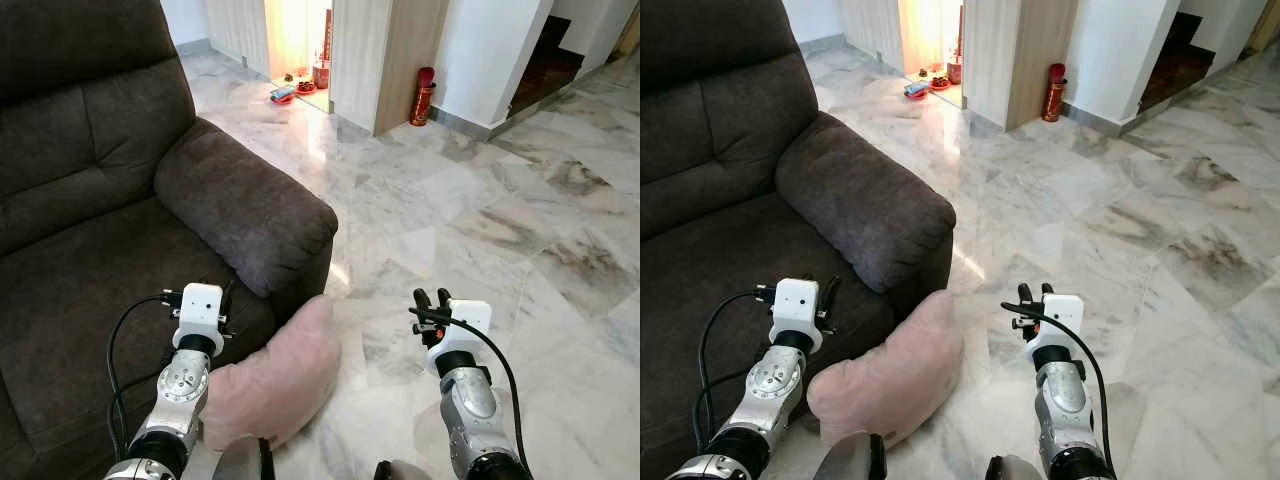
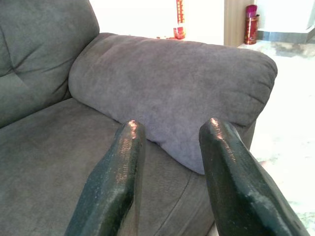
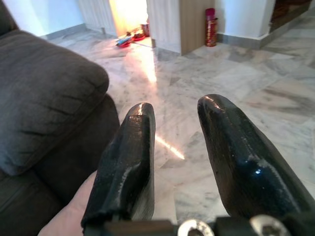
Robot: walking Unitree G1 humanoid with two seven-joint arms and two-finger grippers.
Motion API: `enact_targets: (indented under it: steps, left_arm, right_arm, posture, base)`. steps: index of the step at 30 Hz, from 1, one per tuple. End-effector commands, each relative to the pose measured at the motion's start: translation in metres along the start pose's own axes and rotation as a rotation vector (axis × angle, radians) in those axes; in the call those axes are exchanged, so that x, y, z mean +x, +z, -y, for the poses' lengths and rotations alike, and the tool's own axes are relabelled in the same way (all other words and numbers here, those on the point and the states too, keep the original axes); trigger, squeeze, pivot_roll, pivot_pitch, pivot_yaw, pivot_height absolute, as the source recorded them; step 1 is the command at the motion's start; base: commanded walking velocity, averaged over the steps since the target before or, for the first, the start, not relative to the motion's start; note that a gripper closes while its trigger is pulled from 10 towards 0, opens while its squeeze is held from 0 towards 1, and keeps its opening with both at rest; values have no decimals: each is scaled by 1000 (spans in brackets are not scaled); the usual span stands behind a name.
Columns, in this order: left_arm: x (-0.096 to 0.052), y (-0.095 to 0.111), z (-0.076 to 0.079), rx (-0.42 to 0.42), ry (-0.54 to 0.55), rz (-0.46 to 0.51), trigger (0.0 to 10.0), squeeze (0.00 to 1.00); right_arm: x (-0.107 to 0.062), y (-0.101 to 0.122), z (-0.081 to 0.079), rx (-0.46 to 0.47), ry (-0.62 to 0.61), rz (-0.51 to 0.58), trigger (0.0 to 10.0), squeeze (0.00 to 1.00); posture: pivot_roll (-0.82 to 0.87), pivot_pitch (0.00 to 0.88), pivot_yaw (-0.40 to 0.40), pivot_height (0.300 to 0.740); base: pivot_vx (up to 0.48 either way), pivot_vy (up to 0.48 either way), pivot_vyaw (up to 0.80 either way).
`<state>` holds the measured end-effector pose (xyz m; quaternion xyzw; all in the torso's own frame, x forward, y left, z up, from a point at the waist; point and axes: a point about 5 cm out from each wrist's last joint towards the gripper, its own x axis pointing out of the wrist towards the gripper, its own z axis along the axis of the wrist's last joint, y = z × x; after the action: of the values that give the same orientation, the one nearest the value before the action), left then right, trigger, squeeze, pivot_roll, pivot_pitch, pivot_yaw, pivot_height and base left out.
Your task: Move the pillow to the sofa from floor
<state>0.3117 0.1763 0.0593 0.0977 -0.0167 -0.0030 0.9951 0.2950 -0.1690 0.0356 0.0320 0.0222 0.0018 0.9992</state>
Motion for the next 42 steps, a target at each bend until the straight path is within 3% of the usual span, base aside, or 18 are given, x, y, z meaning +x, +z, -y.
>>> enact_targets:
  steps: [1,16,26,32,36,38,39,41,42]
  left_arm:
    - [0,0,-3,-4,15,-7,10000,0]
    - [1,0,-3,-10,19,-10,10000,0]
    - [0,-1,-2,-15,15,-16,10000,0]
    - [0,-3,-1,-20,1,-28,10000,0]
    - [-2,-13,0,-70,0,-111,10000,0]
    - [-6,-26,0,-157,12,-218,10000,0]
    - [-6,-26,0,-157,12,-218,10000,0]
    - [-10,-38,-1,-203,32,-325,10000,0]
    - [-14,-50,-2,-247,59,-433,10000,0]
  right_arm:
    - [0,0,0,5,-2,-7,10000,0]
    - [0,-3,-1,12,21,-37,10000,0]
    - [0,-3,-7,18,64,-37,10000,0]
    - [0,-3,-7,11,68,-35,10000,0]
    - [0,-3,-7,11,68,-38,10000,0]
    - [0,-4,-5,11,67,-39,10000,0]
    - [0,-4,-5,11,67,-39,10000,0]
    - [0,-4,-5,10,68,-41,10000,0]
    - [-1,-5,-5,9,69,-46,10000,0]
  posture:
    - [27,0,-16,630]
    - [26,0,-21,630]
    - [27,0,-24,567]
    - [27,0,-24,567]
    - [25,0,-22,567]
    - [27,0,-23,567]
    - [27,0,-23,567]
    - [27,0,-22,567]
    - [29,0,-23,567]
  base:
    - [0,0,0]
    - [0,0,0]
    - [0,0,0]
    - [0,0,0]
    - [0,0,0]
    - [0,0,0]
    - [0,0,0]
    - [0,0,0]
    - [0,0,0]
